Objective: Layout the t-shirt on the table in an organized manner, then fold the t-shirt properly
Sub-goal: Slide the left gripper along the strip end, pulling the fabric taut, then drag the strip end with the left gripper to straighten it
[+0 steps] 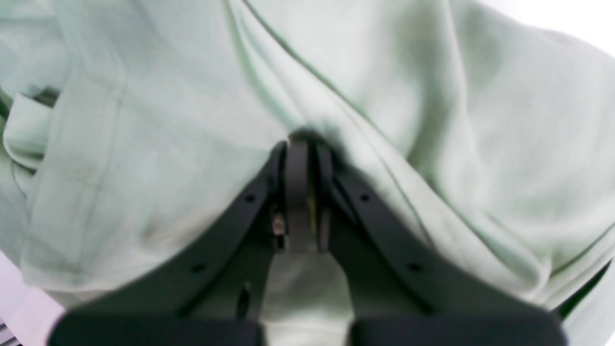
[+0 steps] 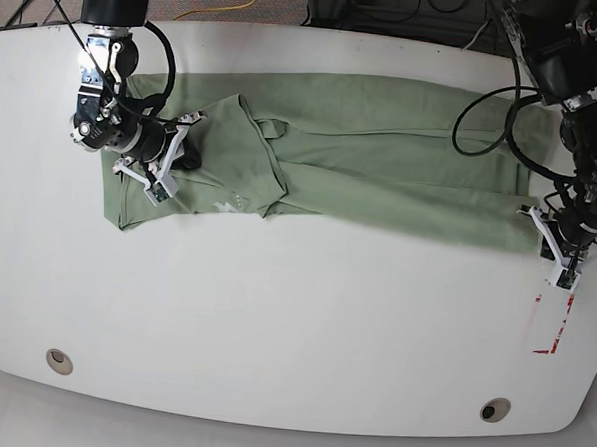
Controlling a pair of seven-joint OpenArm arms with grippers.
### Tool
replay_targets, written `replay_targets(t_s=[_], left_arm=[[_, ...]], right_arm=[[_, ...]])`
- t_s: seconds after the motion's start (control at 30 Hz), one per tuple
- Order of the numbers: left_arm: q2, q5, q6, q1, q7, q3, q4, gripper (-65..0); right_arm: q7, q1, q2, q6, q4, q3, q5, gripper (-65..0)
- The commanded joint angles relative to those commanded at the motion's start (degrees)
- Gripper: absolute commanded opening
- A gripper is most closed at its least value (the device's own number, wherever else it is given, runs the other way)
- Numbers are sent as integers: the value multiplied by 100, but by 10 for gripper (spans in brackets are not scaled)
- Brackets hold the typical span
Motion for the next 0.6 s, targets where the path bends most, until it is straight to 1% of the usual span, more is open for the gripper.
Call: replay_targets(t_s=[0.23, 0.4, 0.5, 0.6], left_arm=[[9, 0, 0, 589, 26, 0, 501, -650], [9, 0, 0, 923, 26, 0, 598, -650], [9, 0, 0, 967, 26, -18, 580, -649], [9, 0, 0, 941, 18, -229, 536, -646]], right_arm=[[0, 0, 0, 0, 0, 0, 0, -623], [0, 0, 0, 0, 0, 0, 0, -623], [0, 0, 0, 0, 0, 0, 0, -623], [0, 0, 0, 0, 0, 0, 0, -623]])
